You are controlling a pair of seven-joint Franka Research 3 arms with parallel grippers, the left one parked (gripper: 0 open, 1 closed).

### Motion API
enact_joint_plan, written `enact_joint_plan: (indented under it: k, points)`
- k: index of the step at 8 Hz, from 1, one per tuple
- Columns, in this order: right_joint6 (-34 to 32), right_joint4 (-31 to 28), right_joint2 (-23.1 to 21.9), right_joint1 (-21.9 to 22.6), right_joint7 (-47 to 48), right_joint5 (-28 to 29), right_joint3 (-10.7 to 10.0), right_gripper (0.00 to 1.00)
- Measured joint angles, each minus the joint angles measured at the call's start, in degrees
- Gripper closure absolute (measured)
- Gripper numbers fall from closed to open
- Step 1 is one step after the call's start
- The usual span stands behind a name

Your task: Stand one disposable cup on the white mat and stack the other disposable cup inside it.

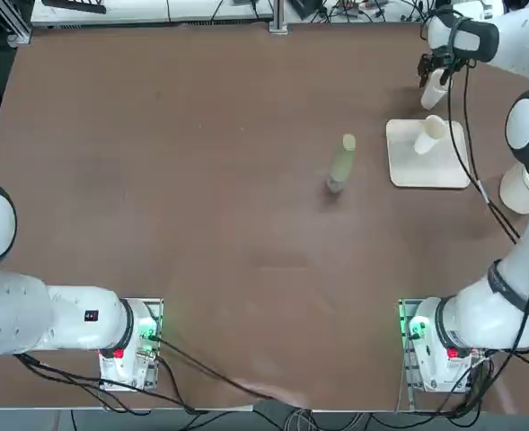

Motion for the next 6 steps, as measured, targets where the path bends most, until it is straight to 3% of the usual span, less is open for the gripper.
enact_joint_plan:
  k: [1, 3, 4, 6]
  points:
    - [0.68, 0.01, 0.69, -0.11, 0.00, -0.03, -0.01, 0.18]
    - [1.80, 0.07, 1.75, -0.14, 0.11, -0.07, -0.07, 0.46]
    - [2.09, 0.30, 1.90, -0.26, 0.11, -0.07, -0.12, 0.54]
    - [2.10, 1.54, 1.84, -0.43, 0.11, -0.07, -0.15, 0.94]
